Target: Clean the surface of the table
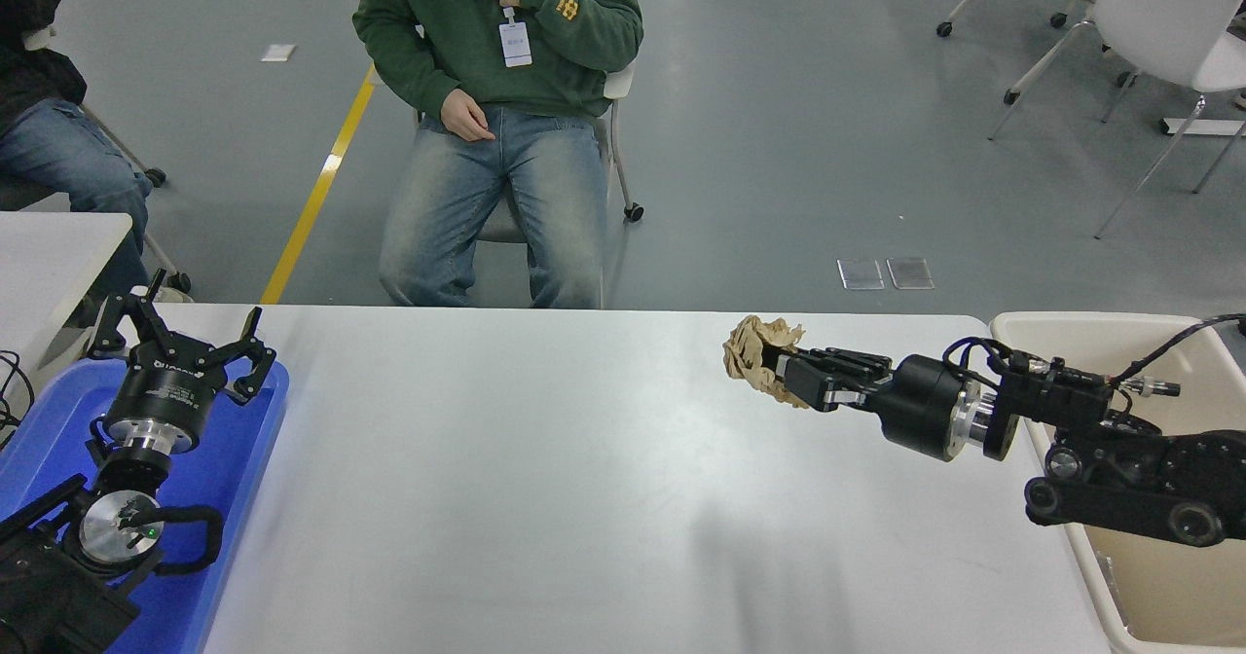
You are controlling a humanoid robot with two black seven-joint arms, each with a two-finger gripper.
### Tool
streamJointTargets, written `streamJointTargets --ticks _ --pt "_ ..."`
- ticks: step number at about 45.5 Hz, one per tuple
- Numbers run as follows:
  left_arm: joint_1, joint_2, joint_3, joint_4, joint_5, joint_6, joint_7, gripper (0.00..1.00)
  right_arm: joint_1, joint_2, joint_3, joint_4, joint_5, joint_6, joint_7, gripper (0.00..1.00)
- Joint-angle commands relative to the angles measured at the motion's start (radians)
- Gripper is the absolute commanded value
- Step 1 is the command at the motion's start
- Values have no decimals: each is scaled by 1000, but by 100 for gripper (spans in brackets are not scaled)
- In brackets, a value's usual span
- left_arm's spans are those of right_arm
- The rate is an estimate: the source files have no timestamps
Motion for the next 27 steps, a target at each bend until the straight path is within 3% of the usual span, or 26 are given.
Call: streamJointTargets --ticks 1,27 --pt "0 0 0 0 0 0 0 100 -44 -75 121 1 164 48 7 0" --pt "0 0 0 0 0 0 0 100 -133 -90 130 -206 605 59 -16 0"
